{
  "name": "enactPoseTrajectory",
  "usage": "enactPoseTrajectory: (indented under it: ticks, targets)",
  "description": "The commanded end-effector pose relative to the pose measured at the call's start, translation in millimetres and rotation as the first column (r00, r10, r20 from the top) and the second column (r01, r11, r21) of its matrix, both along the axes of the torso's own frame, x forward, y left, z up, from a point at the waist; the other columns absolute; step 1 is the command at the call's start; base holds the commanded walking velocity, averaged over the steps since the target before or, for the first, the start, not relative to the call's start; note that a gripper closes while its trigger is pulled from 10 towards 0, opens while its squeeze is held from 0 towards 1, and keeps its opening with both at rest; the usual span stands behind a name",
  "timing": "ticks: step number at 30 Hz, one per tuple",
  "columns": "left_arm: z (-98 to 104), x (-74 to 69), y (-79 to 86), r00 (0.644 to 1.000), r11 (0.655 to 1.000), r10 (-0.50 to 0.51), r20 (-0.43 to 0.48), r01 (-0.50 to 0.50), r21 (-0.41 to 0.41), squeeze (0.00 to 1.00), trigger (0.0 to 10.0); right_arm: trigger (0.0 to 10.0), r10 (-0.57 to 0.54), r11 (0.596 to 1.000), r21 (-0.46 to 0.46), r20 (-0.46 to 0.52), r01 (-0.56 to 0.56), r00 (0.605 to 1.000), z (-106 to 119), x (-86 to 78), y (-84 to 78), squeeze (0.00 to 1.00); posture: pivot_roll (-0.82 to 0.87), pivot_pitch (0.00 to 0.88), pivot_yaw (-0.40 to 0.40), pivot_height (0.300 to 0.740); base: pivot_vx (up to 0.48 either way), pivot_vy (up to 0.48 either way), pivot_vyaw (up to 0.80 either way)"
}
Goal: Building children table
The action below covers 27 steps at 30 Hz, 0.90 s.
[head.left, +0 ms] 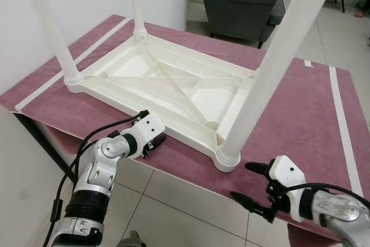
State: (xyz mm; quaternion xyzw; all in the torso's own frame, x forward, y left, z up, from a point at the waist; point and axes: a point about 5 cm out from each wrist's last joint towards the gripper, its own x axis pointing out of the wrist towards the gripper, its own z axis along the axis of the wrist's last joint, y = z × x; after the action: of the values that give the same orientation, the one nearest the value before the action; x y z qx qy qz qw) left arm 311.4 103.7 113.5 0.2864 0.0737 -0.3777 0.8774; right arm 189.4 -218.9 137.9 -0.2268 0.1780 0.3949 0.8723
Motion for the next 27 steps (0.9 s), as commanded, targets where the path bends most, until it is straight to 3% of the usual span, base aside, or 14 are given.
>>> enactPoseTrajectory:
  ticks: [1, 3, 8, 10, 12, 13, 14, 18, 20, 21, 23, 24, 25, 27]
  targets:
    - [8, 8.9, 10.4, 0.952, 0.967, 0.255, 0.171, -0.252, -0.037, 0.0, 10.0, 10.0, -0.012, 1.0, -0.004, 0.01, 0.012, 1.0, 7, 3.3, -10.8, 0.0, 0.08, 0.0, 0.002, 0.74, 0.0, 0.0, 0.0]
    - [10, 8.1, 10.1, 0.952, 0.967, 0.253, 0.175, -0.247, -0.058, 0.0, 10.0, 10.0, -0.044, 0.997, -0.062, 0.04, 0.047, 0.998, 9, 8.4, -23.6, 0.0, 0.08, 0.0, 0.002, 0.74, 0.0, 0.0, 0.0]
    - [15, 6.5, 8.7, 0.955, 0.967, 0.244, 0.167, -0.228, -0.114, 0.0, 10.0, 10.0, -0.098, 0.988, -0.109, 0.133, 0.113, 0.986, 17, 19.9, -35.5, 0.0, 0.08, 0.0, 0.003, 0.74, 0.0, 0.0, 0.0]
    - [26, 2.2, 7.0, 0.966, 0.959, 0.212, 0.146, -0.177, -0.222, 0.0, 10.0, 10.0, -0.166, 0.965, -0.144, 0.305, 0.218, 0.938, 31, 43.1, -44.1, 0.0, 0.08, 0.0, 0.006, 0.74, 0.0, 0.0, 0.0]
    - [30, 0.3, 6.9, 0.97, 0.954, 0.197, 0.141, -0.156, -0.255, 0.0, 10.0, 10.0, -0.172, 0.959, -0.155, 0.353, 0.238, 0.92, 35, 50.2, -45.0, 0.0, 0.08, 0.0, 0.006, 0.74, 0.0, 0.0, 0.0]
    - [35, -2.1, 9.7, 0.976, 0.948, 0.175, 0.128, -0.132, -0.289, 0.0, 10.0, 10.0, -0.126, 0.957, -0.195, 0.39, 0.215, 0.912, 36, 58.7, -39.9, 0.0, 0.08, 0.0, 0.013, 0.74, 0.0, 0.0, 0.0]
    - [35, -2.1, 9.7, 0.976, 0.948, 0.175, 0.128, -0.132, -0.289, 0.0, 10.0, 10.0, -0.126, 0.957, -0.195, 0.39, 0.215, 0.912, 36, 58.7, -39.9, 0.0, 0.08, 0.0, 0.013, 0.74, 0.0, 0.0, 0.0]
    - [47, -7.9, 20.6, 0.988, 0.947, 0.11, 0.105, -0.072, -0.313, 0.0, 10.0, 10.0, 0.056, 0.95, -0.304, 0.391, 0.072, 0.919, 32, 76.3, -22.3, 0.0, 0.08, 0.0, 0.019, 0.74, 0.0, 0.0, 0.0]
    - [53, -10.9, 27.1, 0.992, 0.955, 0.076, 0.102, -0.043, -0.294, 0.0, 10.0, 10.0, 0.236, 0.913, -0.398, 0.33, -0.092, 0.914, 30, 91.6, -7.3, 0.0, 0.1, 0.0, 0.008, 0.74, 0.0, 0.0, 0.0]
    - [53, -10.9, 27.1, 0.992, 0.955, 0.076, 0.102, -0.043, -0.294, 0.0, 10.0, 10.0, 0.236, 0.913, -0.398, 0.33, -0.092, 0.914, 30, 91.6, -7.3, 0.0, 0.1, 0.0, 0.008, 0.74, 0.0, 0.0, 0.0]
    - [55, -11.9, 28.0, 0.992, 0.956, 0.072, 0.104, -0.038, -0.29, 0.0, 10.0, 10.0, 0.37, 0.85, -0.483, 0.26, -0.212, 0.892, 30, 103.4, 0.9, 0.0, 0.11, 0.0, 0.0, 0.74, 0.0, 0.0, 0.0]
    - [55, -11.9, 28.0, 0.992, 0.956, 0.072, 0.104, -0.038, -0.29, 0.0, 10.0, 10.0, 0.37, 0.85, -0.483, 0.26, -0.212, 0.892, 30, 103.4, 0.9, 0.0, 0.11, 0.0, 0.0, 0.74, 0.0, 0.0, 0.0]
    - [56, -13.5, 25.9, 0.991, 0.953, 0.083, 0.108, -0.047, -0.3, 0.0, 10.0, 10.0, 0.429, 0.806, -0.537, 0.241, -0.249, 0.87, 32, 113.4, 3.5, 0.0, 0.12, 0.005, -0.012, 0.74, 0.0, 0.0, 0.0]
    - [56, -15.3, 24.3, 0.99, 0.949, 0.089, 0.107, -0.052, -0.31, 0.0, 10.0, 10.0, 0.451, 0.788, -0.561, 0.244, -0.255, 0.858, 35, 119.7, 5.5, 0.0, 0.13, 0.007, -0.023, 0.74, 0.0, 0.0, 0.0]
